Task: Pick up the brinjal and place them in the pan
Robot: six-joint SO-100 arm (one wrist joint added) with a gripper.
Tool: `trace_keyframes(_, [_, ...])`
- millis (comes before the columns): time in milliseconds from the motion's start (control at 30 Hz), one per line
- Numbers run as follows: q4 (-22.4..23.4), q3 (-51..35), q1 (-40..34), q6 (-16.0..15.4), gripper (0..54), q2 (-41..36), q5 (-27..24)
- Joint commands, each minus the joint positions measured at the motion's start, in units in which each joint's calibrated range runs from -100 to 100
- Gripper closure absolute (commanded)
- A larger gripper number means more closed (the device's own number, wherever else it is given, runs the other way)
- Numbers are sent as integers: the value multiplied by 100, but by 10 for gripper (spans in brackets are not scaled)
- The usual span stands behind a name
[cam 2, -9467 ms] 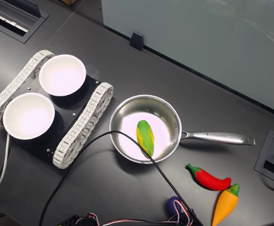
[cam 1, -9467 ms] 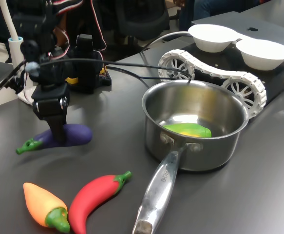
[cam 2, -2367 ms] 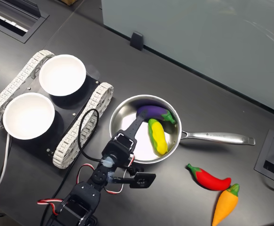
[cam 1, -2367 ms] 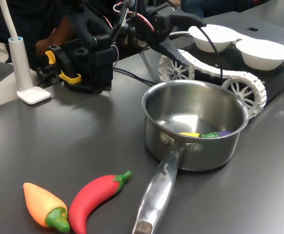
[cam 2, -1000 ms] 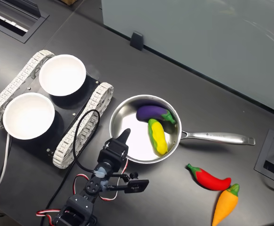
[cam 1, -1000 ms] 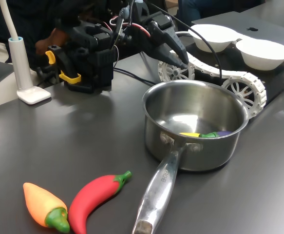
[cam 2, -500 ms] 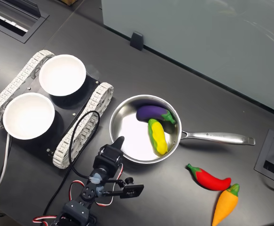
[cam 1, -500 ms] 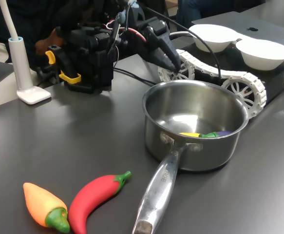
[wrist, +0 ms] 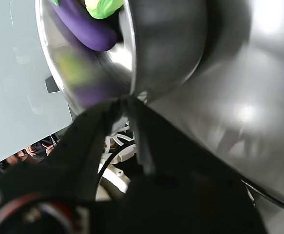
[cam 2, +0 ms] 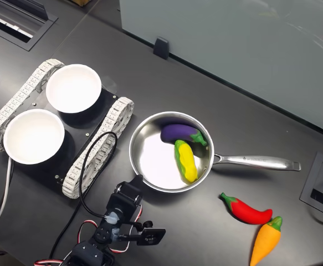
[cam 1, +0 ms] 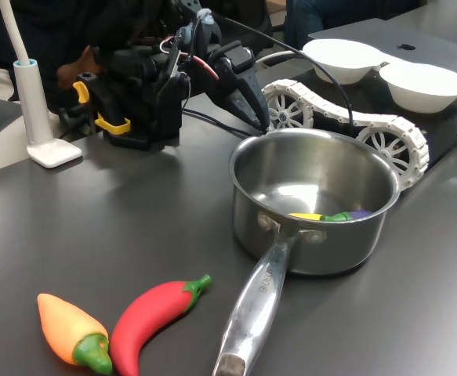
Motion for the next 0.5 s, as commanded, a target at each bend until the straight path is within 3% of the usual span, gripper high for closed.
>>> trace_keyframes(0, [435,-58,116,43,536,26,-34])
trace_keyframes(467, [384,560,105,51,536,18,-54])
